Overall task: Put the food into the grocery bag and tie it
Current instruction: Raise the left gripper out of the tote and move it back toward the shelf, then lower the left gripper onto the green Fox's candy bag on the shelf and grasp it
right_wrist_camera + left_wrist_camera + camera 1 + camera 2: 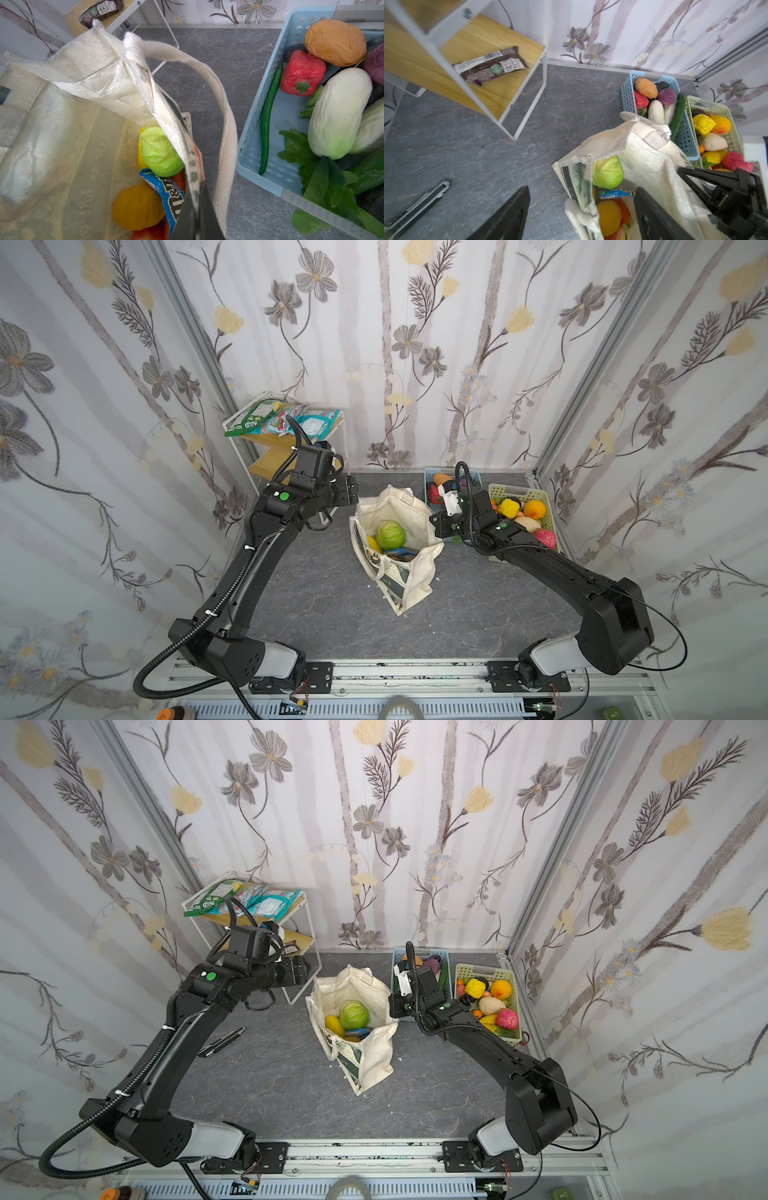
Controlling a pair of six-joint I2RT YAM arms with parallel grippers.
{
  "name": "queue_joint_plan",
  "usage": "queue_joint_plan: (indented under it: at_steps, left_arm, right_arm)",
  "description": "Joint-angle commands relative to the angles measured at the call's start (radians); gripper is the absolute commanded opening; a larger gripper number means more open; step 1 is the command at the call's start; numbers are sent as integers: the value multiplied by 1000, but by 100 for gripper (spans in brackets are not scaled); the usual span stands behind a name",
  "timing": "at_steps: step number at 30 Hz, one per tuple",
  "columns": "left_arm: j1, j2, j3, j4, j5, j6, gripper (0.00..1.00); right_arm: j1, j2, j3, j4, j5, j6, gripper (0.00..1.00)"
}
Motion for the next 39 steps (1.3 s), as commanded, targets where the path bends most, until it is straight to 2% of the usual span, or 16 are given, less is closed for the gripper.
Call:
queue_joint_plan:
  at_steps: [1, 9, 18, 28, 32, 39]
  left_arm:
    - [73, -27, -24, -14, 41, 5, 82]
    - [266, -49, -69, -5, 87, 2, 82]
    - [405, -16, -97, 34, 108, -44, 82]
    - [565, 42, -26, 31, 158, -70, 82]
    - [608, 63, 12, 46, 177, -99, 77]
    - [639, 107, 88, 93, 182, -172, 76]
  right_arm:
    - [1, 2, 10, -12, -12, 0, 0]
    - [1, 13, 24, -20, -14, -2, 0]
    - [3, 11, 22, -21, -21, -3, 0]
    - [0, -19, 21, -29, -9, -10, 0]
    - [3, -47, 26, -25, -13, -10, 0]
    - [4, -35, 38, -19, -24, -13, 0]
